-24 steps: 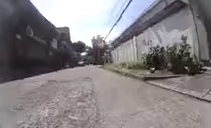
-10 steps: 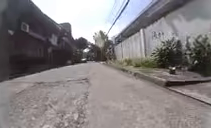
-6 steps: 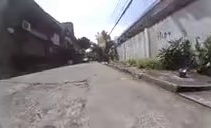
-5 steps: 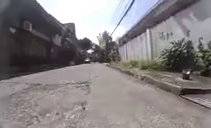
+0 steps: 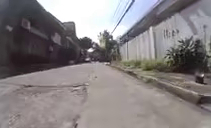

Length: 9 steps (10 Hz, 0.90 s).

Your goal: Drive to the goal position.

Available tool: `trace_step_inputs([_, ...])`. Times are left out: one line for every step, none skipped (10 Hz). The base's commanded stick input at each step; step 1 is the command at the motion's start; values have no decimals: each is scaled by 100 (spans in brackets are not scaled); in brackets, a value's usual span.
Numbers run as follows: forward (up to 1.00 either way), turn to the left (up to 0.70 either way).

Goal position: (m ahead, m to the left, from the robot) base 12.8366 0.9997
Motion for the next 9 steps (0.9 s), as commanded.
trace_step_inputs([70, 8])
trace_step_inputs([70, 8])
trace_step_inputs([70, 8])
trace_step_inputs([70, 30])
trace_step_inputs([70, 17])
trace_step_inputs([70, 3])
trace_step_inputs([70, 0])
trace_step_inputs([70, 0])
trace_step_inputs([70, 0])
